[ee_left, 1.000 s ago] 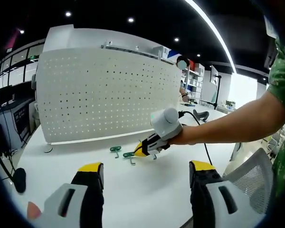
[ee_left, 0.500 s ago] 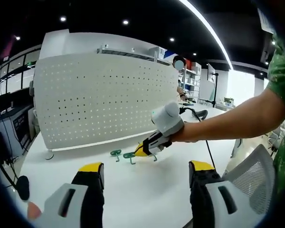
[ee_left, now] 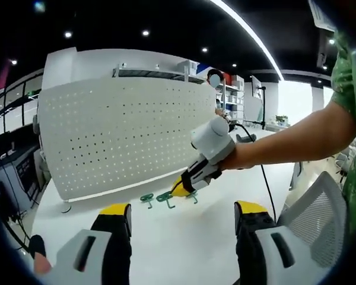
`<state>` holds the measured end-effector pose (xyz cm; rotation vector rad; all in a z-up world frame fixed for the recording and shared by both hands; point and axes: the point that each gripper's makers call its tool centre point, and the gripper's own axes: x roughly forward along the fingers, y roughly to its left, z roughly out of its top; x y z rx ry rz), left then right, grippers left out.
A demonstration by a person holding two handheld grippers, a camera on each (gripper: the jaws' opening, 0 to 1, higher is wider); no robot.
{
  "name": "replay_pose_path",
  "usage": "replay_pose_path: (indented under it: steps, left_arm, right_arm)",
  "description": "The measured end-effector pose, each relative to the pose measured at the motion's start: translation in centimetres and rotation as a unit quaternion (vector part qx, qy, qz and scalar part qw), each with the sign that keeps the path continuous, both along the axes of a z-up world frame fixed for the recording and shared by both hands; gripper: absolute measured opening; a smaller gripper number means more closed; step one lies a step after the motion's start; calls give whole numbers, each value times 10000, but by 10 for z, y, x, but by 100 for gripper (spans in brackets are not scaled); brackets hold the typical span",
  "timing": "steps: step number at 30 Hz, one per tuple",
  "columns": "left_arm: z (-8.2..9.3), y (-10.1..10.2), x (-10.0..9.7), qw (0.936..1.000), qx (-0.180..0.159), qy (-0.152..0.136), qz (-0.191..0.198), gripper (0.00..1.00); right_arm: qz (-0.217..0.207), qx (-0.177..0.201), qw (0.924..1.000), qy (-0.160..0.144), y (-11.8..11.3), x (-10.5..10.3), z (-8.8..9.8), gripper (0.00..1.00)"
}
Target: Insert the hook assembly into the mounting plate slot until the hook locks in place.
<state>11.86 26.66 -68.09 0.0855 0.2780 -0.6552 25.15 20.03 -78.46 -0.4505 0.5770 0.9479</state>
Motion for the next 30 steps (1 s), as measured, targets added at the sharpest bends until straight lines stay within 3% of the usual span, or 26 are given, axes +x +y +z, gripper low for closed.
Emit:
replay_pose_path:
  steps: [13,22,30]
  left_arm:
    - [5,-3,-3,9993,211,-177,-262,70]
    - [5,-6,-6,9982,356,-231,-425,69]
    - [2,-6,-4,9970,522,-286,-502,68]
  right_arm:
    - [172,-60,9998,44,5,-26,20,0]
    - [42,-50,9999,102,-2,-32,18,0]
    - [-13,172,9999,12,0,-37,38,0]
